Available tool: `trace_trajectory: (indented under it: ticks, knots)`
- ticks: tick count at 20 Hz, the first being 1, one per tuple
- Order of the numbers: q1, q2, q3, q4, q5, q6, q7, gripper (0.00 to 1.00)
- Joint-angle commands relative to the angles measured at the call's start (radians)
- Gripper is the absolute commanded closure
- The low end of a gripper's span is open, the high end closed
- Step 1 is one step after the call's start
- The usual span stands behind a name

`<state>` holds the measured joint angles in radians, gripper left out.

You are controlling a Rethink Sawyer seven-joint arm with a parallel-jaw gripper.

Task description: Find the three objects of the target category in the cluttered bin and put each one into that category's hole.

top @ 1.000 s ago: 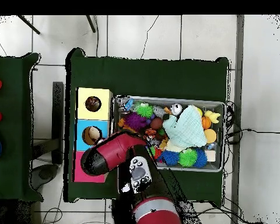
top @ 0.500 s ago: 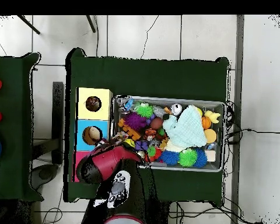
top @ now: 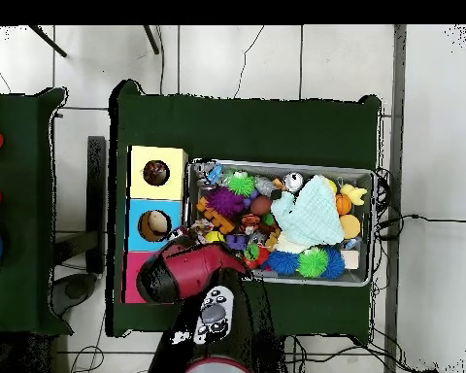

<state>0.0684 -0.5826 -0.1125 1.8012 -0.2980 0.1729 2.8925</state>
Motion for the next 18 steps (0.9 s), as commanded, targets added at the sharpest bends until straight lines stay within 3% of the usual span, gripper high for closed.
trace_trajectory:
  ticks: [1,8,9,12,18]
  knots:
    - [-0.082,0.141,0.013,-0.013,0.030,-0.089,0.077,1.00]
    - [-0.126,0.135,0.042,-0.032,0.010,-0.047,0.024,1.00]
    - [-0.131,0.133,0.048,-0.034,0.002,-0.032,0.007,0.00]
    - [-0.136,0.146,0.046,-0.055,-0.027,-0.071,-0.012,0.00]
    - [-0.131,0.132,0.042,-0.059,-0.029,-0.054,-0.023,0.00]
